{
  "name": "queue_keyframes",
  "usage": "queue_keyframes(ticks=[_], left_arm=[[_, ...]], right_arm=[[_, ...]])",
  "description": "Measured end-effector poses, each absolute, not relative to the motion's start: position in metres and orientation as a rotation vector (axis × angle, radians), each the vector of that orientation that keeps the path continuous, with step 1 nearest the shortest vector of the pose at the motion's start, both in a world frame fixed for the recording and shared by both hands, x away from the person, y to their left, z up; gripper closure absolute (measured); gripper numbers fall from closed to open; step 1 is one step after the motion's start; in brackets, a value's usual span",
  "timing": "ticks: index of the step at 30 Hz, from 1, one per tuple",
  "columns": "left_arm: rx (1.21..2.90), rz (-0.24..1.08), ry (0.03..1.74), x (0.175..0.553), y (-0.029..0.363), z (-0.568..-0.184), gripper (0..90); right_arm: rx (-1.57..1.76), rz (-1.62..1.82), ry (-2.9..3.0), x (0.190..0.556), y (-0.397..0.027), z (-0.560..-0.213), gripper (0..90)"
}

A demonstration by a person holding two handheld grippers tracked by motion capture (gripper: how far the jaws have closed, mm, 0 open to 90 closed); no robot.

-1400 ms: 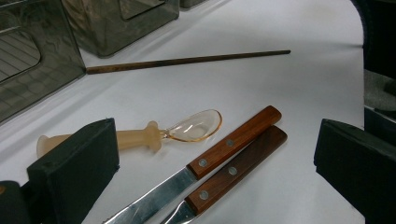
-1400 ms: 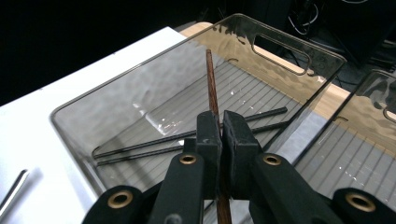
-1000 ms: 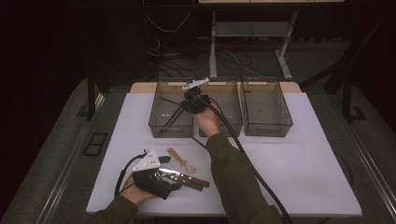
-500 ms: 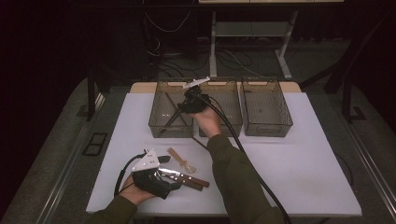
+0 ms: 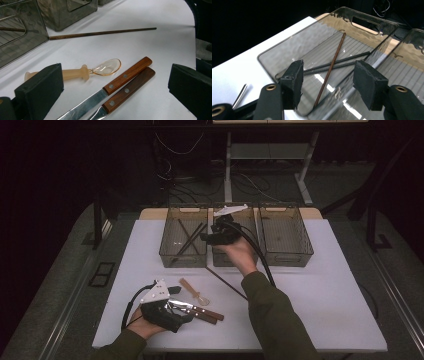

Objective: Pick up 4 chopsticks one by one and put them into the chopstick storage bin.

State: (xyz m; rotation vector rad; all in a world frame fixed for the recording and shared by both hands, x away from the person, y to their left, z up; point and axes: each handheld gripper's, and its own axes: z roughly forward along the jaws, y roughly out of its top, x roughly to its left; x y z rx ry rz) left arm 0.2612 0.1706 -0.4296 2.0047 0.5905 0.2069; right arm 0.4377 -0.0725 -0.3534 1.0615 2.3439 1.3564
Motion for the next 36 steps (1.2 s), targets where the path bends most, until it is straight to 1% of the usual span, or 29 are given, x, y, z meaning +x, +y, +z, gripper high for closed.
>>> queue_keyframes(ticks=[7,20,36], left_arm=[[2.005,0.204,0.593,0.261,0.169,-0.43,0.0],[2.004,0.199,0.605,0.261,0.169,-0.43,0.0],[2.003,0.19,0.615,0.262,0.173,-0.432,0.0]], right_arm=[[1.023,1.386,2.354,0.419,-0.096,-0.354,36.4],[0.94,1.397,2.374,0.387,-0.134,-0.359,35.4],[0.883,1.345,2.483,0.345,-0.162,-0.384,35.4]])
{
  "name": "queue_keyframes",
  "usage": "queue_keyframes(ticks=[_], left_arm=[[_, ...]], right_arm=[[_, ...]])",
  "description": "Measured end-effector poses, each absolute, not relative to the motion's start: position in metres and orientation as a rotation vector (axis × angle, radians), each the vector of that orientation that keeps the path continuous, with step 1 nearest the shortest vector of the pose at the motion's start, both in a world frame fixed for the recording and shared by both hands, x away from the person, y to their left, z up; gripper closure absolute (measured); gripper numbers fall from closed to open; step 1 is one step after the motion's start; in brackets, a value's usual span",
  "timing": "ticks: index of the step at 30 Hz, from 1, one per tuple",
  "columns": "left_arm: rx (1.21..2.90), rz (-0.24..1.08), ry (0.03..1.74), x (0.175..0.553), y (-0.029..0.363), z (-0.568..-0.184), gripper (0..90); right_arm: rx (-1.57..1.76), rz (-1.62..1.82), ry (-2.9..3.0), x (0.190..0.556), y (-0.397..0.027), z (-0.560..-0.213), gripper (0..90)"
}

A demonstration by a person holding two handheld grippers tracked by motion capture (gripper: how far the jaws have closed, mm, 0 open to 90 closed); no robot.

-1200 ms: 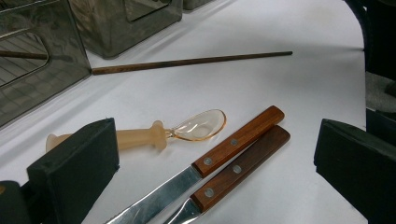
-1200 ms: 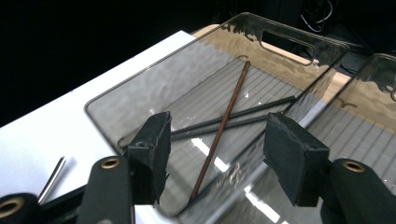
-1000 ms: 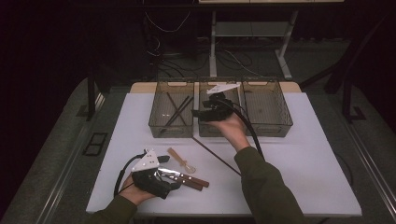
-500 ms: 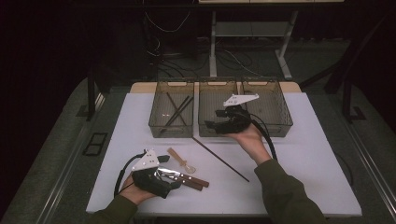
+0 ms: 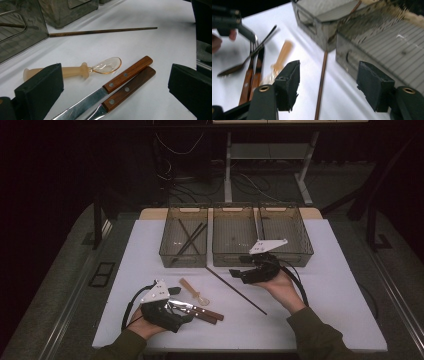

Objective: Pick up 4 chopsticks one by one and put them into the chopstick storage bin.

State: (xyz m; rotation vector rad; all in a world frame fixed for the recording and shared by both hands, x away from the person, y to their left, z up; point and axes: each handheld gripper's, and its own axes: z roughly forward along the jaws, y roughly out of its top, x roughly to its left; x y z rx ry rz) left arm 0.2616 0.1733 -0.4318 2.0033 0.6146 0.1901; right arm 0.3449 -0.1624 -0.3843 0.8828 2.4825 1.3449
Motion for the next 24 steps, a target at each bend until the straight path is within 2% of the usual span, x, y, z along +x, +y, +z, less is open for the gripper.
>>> queue_keyframes(ticks=[14,20,23,24], left_arm=[[2.012,0.201,0.626,0.261,0.173,-0.432,0.0],[2.016,0.204,0.622,0.261,0.173,-0.433,0.0],[2.019,0.199,0.625,0.261,0.173,-0.433,0.0],[2.023,0.199,0.626,0.261,0.172,-0.434,0.0]], right_arm=[[0.898,1.278,2.536,0.316,-0.187,-0.408,36.1],[0.9,1.224,2.581,0.305,-0.194,-0.421,42.5],[0.913,1.197,2.605,0.302,-0.195,-0.426,48.7],[0.913,1.19,2.615,0.302,-0.194,-0.427,53.7]])
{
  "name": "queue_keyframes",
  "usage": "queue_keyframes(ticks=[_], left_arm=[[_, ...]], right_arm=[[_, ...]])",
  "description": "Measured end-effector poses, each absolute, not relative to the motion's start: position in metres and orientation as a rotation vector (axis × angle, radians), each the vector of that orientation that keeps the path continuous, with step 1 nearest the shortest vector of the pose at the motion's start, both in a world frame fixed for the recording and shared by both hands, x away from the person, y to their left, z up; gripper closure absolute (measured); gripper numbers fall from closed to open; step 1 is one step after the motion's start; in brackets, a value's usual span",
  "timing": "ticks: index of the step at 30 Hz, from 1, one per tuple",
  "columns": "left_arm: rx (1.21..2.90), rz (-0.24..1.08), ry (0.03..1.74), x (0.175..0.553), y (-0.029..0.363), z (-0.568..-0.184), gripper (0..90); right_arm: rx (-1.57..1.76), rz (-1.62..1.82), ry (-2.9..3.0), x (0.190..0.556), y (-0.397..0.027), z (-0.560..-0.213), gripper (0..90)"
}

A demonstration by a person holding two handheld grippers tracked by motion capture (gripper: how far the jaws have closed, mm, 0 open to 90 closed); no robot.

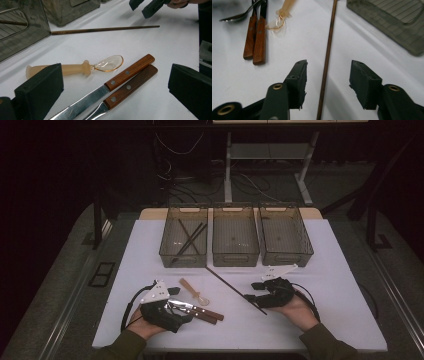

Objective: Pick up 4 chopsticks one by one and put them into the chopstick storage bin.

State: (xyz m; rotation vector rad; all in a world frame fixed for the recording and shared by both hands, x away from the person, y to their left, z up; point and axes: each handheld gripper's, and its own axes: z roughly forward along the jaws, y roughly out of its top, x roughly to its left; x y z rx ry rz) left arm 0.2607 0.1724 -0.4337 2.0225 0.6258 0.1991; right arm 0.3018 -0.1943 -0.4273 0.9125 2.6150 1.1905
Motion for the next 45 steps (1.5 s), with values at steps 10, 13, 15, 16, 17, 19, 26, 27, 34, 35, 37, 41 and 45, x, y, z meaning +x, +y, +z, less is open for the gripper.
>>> queue_keyframes(ticks=[10,13,15,16,17,19,26,27,34,35,37,41,45], left_arm=[[2.012,0.19,0.625,0.26,0.173,-0.433,0.0],[2.014,0.191,0.626,0.26,0.173,-0.434,0.0],[2.016,0.19,0.629,0.26,0.172,-0.434,0.0],[2.023,0.192,0.629,0.26,0.172,-0.434,0.0],[2.027,0.195,0.626,0.26,0.172,-0.434,0.0],[2.026,0.198,0.625,0.26,0.172,-0.434,0.0],[2.026,0.2,0.625,0.26,0.172,-0.434,0.0],[2.027,0.2,0.625,0.26,0.172,-0.434,0.0],[2.029,0.199,0.626,0.26,0.172,-0.434,0.0],[2.027,0.2,0.626,0.26,0.172,-0.434,0.0],[2.027,0.201,0.626,0.26,0.172,-0.434,0.0],[2.03,0.202,0.627,0.26,0.172,-0.434,0.0],[2.027,0.203,0.626,0.26,0.172,-0.434,0.0]], right_arm=[[0.892,1.118,2.674,0.306,-0.185,-0.439,70.5],[0.895,1.113,2.666,0.307,-0.182,-0.44,73.5],[0.901,1.11,2.66,0.309,-0.18,-0.441,75.9],[0.901,1.112,2.663,0.309,-0.179,-0.442,76.6],[0.901,1.112,2.663,0.31,-0.178,-0.443,77.3],[0.893,1.093,2.667,0.311,-0.176,-0.445,78.2],[0.879,1.073,2.661,0.312,-0.174,-0.447,83.8],[0.875,1.071,2.658,0.311,-0.173,-0.447,84.3],[0.874,1.065,2.659,0.311,-0.173,-0.447,84.8],[0.877,1.065,2.659,0.311,-0.173,-0.447,84.8],[0.886,1.068,2.661,0.311,-0.173,-0.447,84.7],[0.879,1.061,2.657,0.311,-0.172,-0.447,85.4],[0.908,1.061,2.656,0.311,-0.172,-0.447,86.1]])
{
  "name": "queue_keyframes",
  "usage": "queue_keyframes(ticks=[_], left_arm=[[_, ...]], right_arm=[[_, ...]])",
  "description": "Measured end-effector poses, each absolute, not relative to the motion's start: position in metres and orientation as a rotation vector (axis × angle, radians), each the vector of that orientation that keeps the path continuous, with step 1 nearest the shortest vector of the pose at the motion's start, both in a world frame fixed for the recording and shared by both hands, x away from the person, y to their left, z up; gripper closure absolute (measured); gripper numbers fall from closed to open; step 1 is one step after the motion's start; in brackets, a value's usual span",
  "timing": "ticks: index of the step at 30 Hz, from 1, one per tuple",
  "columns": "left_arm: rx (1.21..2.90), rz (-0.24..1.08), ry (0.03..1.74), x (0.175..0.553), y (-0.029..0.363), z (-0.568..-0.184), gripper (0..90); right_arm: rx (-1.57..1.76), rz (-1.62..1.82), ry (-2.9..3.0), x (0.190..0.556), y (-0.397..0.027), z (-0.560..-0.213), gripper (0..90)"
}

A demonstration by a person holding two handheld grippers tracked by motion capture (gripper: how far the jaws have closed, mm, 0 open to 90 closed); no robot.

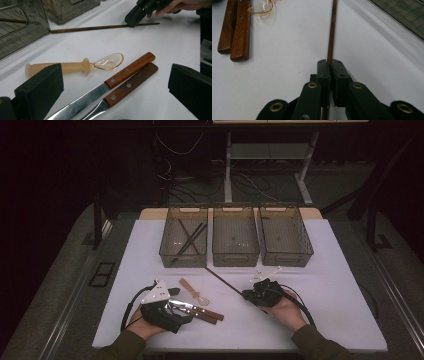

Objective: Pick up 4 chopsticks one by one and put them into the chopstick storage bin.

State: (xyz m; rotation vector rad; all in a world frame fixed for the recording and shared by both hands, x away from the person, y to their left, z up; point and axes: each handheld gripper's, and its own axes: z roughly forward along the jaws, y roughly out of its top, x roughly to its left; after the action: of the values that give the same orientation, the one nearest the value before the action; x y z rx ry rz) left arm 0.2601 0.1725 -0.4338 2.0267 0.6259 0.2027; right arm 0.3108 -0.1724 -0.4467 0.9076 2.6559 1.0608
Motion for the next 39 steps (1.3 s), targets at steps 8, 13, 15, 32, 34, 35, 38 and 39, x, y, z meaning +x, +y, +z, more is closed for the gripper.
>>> queue_keyframes(ticks=[8,13,15,32,34,35,38,39], left_arm=[[2.026,0.203,0.625,0.26,0.172,-0.434,0.0],[2.03,0.203,0.624,0.26,0.172,-0.434,0.0],[2.029,0.204,0.624,0.26,0.172,-0.434,0.0],[2.029,0.205,0.621,0.26,0.172,-0.433,0.0],[2.03,0.205,0.62,0.26,0.172,-0.433,0.0],[2.03,0.205,0.62,0.26,0.172,-0.433,0.0],[2.032,0.206,0.619,0.26,0.172,-0.433,0.0],[2.032,0.206,0.619,0.26,0.172,-0.433,0.0]], right_arm=[[0.896,1.066,2.671,0.313,-0.174,-0.447,85.3],[0.828,1.032,2.656,0.309,-0.171,-0.446,85.4],[0.834,1.032,2.659,0.309,-0.171,-0.446,85.9],[0.854,1.109,2.655,0.313,-0.182,-0.429,86.1],[0.851,1.123,2.651,0.313,-0.184,-0.425,86.1],[0.852,1.126,2.65,0.313,-0.185,-0.423,86.1],[0.847,1.147,2.641,0.313,-0.188,-0.418,86.1],[0.846,1.15,2.64,0.313,-0.189,-0.416,86.1]])
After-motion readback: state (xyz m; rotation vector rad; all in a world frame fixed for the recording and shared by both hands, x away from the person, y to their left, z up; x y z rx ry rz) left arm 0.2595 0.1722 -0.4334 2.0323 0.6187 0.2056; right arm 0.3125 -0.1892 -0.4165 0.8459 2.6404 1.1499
